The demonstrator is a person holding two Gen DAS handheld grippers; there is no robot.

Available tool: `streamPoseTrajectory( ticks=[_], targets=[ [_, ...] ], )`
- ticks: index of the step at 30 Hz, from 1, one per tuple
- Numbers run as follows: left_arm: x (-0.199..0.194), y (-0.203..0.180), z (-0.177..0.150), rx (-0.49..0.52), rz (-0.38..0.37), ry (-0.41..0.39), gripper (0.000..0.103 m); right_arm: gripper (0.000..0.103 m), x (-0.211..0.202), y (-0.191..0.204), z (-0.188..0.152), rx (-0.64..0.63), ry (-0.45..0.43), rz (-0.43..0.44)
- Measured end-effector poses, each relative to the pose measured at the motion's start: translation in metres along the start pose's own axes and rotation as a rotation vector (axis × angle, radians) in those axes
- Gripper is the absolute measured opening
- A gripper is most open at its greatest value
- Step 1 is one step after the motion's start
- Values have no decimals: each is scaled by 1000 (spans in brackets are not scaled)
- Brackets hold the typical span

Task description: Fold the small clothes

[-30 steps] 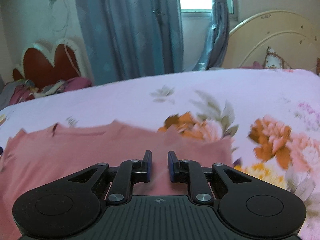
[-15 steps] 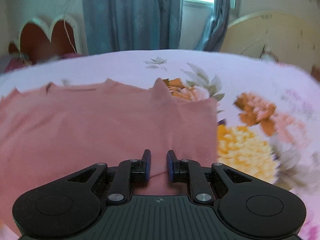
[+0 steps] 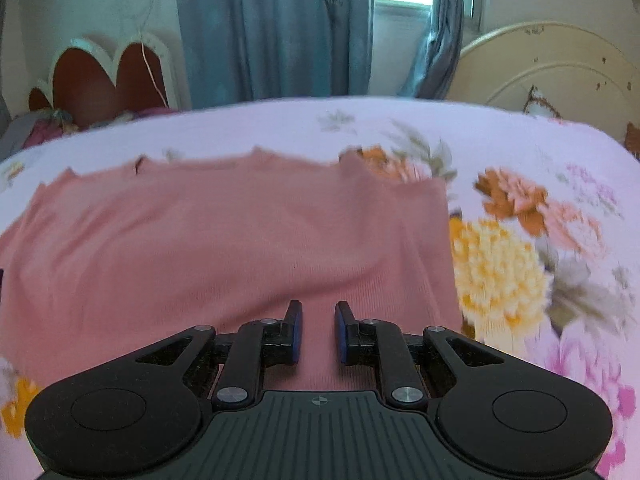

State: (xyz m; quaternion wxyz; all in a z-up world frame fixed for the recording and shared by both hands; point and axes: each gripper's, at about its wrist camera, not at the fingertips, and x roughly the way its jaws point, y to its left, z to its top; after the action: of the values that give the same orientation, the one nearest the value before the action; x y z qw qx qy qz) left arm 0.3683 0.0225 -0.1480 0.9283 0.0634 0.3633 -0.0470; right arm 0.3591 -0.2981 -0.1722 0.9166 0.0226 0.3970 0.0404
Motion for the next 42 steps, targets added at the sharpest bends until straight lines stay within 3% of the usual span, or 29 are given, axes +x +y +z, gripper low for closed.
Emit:
streamPoseTrajectory(
  ticks=[7,12,19,23,34,42],
  targets=[
    [-3,5,-17,6,29,29,38,15,-14,-4,-17,-188,108,-64],
    [-10,14,-21,-28,39,49,38,16,-22,-13,-23,-146,138,-72],
    [-23,11,-14,-56,37,40,39,16,-39,7,-5,-37,8,7],
    [-15,7,-15,-51,54,71,41,16,-30,26,-6,-63,27,29],
    [-14,14,-15,-76,53,97,49,16,-22,28,-24,-168,122,-66],
    [-19,21,-9,-113,15,118,55,16,-46,52,-4,-82,32,12]
  ],
)
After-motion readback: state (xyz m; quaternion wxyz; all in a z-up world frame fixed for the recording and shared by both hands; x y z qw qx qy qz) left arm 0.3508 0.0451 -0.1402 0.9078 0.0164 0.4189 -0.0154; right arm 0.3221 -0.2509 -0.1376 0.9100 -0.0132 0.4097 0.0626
